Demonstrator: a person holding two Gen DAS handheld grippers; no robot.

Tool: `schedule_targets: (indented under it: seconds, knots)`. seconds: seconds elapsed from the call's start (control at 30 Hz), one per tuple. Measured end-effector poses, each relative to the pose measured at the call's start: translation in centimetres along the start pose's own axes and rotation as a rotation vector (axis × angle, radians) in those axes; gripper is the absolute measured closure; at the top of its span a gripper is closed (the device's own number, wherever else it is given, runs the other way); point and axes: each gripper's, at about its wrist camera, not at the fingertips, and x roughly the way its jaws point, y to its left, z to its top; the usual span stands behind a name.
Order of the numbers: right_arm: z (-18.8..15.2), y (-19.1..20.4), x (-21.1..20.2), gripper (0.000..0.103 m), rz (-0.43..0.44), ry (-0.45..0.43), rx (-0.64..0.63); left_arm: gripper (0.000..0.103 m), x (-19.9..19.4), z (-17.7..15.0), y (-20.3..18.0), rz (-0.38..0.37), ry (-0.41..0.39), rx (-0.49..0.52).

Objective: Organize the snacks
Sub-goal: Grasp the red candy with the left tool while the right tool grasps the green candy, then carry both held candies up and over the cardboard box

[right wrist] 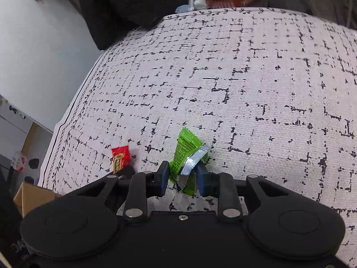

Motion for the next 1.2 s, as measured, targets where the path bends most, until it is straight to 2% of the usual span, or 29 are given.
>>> schedule_targets:
  seconds: [0.17,0.43,0.83,1.2]
  knots:
    - [-0.3,0.2,-1.6,0.077,0.037,0.012,0.024,0.084,-2.7,-1.0,2.3,0.011,0.009,-0.093]
    - [-1.1,1.9,-5.7,0.077,0.006,-0.032,-0.017,0.084,-8.9,-1.8,5.5,-0.001,-0.033,-0.218]
    - [-3.1,6.5,-14.3,0.077,0.052,-0.133,-0.099,0.084,-17.6,-2.4,7.4,-0.055,-0.125,-0.267]
    - [-5.0,10.5,-18.2,0.077,0.100,-0.170,-0.151,0.084,-23.7,-3.5,11.0,-0.051,-0.201,-0.319]
